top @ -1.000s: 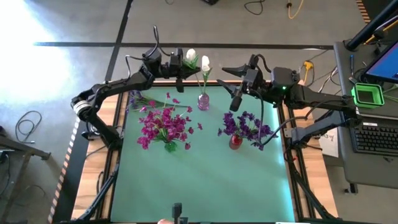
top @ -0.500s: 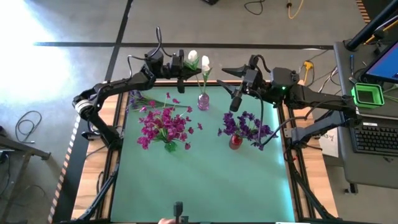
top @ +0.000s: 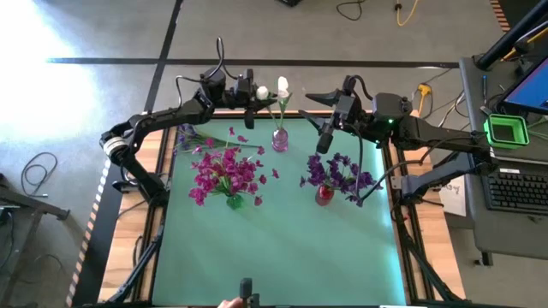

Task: Sort flowers into vase by color
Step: Put the white tulip into the purple flower vase

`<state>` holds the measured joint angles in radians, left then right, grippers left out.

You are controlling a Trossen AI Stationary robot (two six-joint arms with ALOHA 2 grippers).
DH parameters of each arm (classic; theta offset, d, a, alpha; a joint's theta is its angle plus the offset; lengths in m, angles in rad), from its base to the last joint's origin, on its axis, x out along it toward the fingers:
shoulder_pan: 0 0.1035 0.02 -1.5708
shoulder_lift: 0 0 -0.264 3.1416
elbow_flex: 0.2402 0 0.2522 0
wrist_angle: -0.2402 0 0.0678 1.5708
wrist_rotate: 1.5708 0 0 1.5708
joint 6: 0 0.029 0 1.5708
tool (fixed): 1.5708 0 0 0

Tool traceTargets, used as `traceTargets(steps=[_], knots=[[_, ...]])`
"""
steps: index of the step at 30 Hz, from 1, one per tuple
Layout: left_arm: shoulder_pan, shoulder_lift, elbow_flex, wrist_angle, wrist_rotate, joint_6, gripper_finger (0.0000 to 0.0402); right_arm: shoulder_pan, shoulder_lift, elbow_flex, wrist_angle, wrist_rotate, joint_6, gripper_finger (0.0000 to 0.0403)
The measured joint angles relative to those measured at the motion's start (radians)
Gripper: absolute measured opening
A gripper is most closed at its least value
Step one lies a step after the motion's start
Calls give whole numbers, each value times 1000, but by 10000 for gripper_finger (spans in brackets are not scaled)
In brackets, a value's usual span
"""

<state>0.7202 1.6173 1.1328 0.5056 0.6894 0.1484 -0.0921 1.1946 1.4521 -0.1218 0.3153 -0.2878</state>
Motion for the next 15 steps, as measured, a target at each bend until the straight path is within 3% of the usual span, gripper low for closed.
traceTargets(steps=[15], knots=[[-14, 0, 0, 2, -1, -7, 161, 0, 0, 0, 6, 0, 0, 194]])
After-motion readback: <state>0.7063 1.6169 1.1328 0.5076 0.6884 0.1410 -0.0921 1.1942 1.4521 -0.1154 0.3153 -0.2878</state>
